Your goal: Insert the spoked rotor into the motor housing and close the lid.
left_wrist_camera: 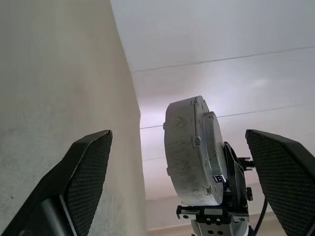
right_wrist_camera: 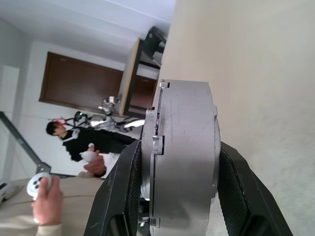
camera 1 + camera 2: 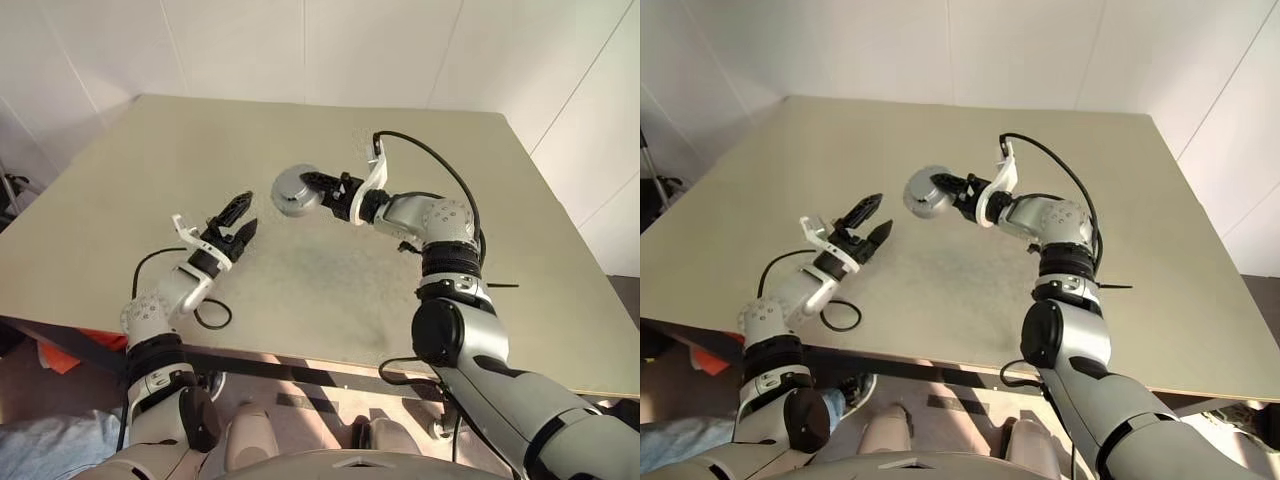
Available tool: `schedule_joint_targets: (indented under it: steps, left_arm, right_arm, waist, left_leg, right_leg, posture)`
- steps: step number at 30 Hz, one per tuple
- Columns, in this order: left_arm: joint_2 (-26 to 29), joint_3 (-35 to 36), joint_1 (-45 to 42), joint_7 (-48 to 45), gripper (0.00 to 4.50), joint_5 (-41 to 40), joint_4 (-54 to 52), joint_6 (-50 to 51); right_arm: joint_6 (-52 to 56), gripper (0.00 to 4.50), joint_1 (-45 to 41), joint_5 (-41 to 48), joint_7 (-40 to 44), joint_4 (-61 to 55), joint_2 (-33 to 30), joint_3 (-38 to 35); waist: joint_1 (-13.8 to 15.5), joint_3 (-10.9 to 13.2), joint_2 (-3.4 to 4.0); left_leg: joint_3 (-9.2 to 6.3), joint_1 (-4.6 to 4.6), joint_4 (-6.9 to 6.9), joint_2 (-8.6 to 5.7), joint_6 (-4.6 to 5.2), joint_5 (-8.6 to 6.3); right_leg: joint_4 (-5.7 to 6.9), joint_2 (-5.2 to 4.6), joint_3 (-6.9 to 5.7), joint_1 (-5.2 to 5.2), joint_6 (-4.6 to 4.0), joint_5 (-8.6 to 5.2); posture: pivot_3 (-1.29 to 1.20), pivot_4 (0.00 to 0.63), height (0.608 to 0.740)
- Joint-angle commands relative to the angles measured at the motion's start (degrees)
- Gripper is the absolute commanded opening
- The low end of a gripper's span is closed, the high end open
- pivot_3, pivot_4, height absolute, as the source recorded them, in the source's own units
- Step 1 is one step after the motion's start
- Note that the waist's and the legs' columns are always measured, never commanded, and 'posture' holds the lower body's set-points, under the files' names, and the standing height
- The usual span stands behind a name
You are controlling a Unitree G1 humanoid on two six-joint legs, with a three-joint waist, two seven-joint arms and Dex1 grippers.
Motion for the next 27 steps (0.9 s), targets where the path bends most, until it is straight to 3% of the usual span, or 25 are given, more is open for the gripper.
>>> schedule_joint_targets:
  steps: [1, 10, 27]
  left_arm:
    - [0.3, -0.5, -1.8, -1.4, 4.38, -4.4, 0.5, 2.2]
    - [0.1, -3.0, -4.4, -4.8, 4.38, -6.6, 3.1, 4.1]
    - [0.1, -7.5, -2.4, -7.0, 4.38, -7.2, -2.1, 4.9]
  right_arm:
    - [2.7, 2.22, -2.5, 5.1, 0.1, -5.8, 1.7, 0.1]
    - [6.3, 2.22, 0.0, 5.9, 0.5, -10.7, 3.2, 2.9]
    - [4.2, 2.22, 1.9, 4.9, 1.3, -9.4, 1.9, 6.4]
  waist:
    - [0.2, 0.0, 0.0]
    - [0.8, 0.0, -0.01]
    - [0.8, 0.0, -0.01]
  left_leg:
    - [0.0, 0.0, -0.01, 0.0, 0.0, 0.0]
    - [-0.03, 0.0, 0.15, -0.01, 0.0, 0.0]
    - [-0.04, -0.02, 0.58, 0.0, 0.0, 0.0]
  right_leg:
    - [0.0, 0.0, -0.01, 0.0, 0.0, 0.0]
    - [0.02, -0.02, 0.01, 0.1, 0.1, 0.06]
    - [0.21, -0.03, 0.11, 0.14, 0.15, 0.18]
  posture:
    - [0.0, 0.0, 0.74]
    - [0.0, 0.0, 0.74]
    - [0.0, 0.0, 0.74]
